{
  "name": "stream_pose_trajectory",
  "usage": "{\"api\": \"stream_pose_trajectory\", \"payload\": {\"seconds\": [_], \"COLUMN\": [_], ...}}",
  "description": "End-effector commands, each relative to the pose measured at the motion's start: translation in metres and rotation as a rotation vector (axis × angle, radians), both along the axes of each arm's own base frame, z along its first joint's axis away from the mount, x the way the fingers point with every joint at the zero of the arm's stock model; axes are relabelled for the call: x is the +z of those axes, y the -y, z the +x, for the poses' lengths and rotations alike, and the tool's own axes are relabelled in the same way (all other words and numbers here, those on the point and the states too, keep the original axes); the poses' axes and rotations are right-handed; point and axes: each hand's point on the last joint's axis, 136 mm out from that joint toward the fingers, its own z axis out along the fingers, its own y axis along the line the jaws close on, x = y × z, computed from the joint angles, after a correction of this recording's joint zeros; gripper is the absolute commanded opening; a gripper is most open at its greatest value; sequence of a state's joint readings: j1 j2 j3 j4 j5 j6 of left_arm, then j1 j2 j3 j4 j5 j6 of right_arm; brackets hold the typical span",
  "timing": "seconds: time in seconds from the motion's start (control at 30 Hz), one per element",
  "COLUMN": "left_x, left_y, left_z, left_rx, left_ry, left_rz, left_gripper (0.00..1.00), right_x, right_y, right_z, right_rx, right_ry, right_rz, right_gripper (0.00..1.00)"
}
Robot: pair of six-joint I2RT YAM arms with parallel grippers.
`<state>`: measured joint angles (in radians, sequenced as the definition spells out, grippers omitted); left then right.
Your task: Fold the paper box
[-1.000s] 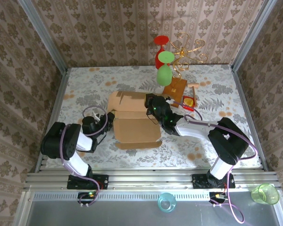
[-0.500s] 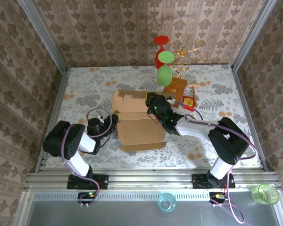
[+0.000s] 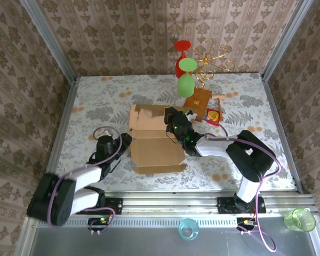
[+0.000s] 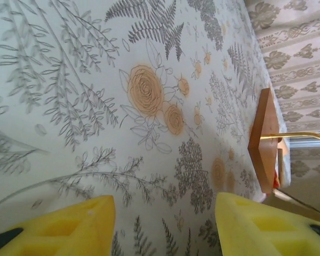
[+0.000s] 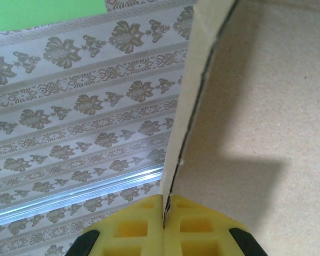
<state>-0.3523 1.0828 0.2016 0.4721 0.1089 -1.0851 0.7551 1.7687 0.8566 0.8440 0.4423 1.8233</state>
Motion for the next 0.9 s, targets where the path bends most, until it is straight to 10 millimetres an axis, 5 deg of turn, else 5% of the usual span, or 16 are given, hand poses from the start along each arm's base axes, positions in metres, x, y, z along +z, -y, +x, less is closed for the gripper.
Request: {"api": "stream_pose_trajectory", "payload": {"seconds": [0.0,0.2,0.47,0.87], "left_x": [-0.004,0.017,0.050,0.046], "left_y": [-0.028,-0.045,-0.045,-0.034], "left_z": [-0.027,-0.042,-0.014,0.015], "left_rx": [0.026,0.032,-0.071,-0.246], "left_ry": [-0.104,-0.089,0.029,0.164], "left_rz": [0.193,0.175,0.151,0.361], "left_gripper": [0.55,0.55,0.43,0.24], "right_x": [-0.014,-0.011,-0.006,-0.034], "right_y": [0.003,-0.003,-0.005,-0.001], "right_z": [0.001,0.001,-0.010,-0.009], "right_rx": [-0.022,0.009,0.072,0.122], "right_ry": [0.050,0.126,0.235,0.151], "right_rz": [-0.061,-0.088,-0.160,-0.183], "right_gripper": [0.00,0.00,0.00,0.00]}}
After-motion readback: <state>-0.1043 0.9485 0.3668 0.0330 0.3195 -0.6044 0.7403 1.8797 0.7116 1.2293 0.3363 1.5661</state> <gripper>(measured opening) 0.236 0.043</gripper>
